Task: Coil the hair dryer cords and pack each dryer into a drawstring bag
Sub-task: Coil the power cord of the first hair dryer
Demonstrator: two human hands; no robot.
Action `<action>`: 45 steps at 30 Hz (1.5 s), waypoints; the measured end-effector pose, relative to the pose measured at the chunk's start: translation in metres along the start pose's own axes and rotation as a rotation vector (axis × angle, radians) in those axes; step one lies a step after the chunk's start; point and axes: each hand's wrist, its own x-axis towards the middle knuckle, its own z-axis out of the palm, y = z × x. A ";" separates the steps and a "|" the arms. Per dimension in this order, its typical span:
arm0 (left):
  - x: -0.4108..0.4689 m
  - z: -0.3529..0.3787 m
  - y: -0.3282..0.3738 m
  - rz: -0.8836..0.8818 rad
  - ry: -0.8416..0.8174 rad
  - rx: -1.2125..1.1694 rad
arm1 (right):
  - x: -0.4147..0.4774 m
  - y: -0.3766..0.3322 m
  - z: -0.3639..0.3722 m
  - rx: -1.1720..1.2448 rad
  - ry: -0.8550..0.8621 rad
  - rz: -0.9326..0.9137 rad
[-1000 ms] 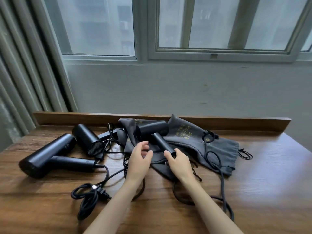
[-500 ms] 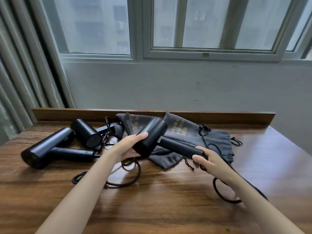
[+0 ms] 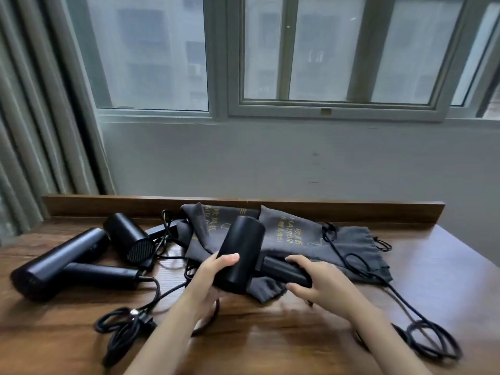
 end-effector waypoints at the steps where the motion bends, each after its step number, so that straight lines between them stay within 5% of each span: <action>1: 0.003 0.000 -0.002 0.033 0.005 -0.015 | 0.003 0.003 0.002 -0.013 0.025 0.000; 22: 0.010 -0.009 -0.003 0.145 -0.006 0.049 | 0.014 0.004 0.023 -0.166 0.215 0.101; 36: -0.007 -0.035 0.030 -0.057 -0.268 0.267 | 0.007 -0.007 0.009 -0.184 0.078 -0.201; 40: -0.002 -0.032 0.023 0.105 -0.263 0.018 | 0.010 -0.010 0.012 0.459 -0.072 -0.030; 45: 0.006 -0.013 0.010 0.389 -0.191 0.326 | 0.004 -0.003 0.009 1.152 -0.352 0.055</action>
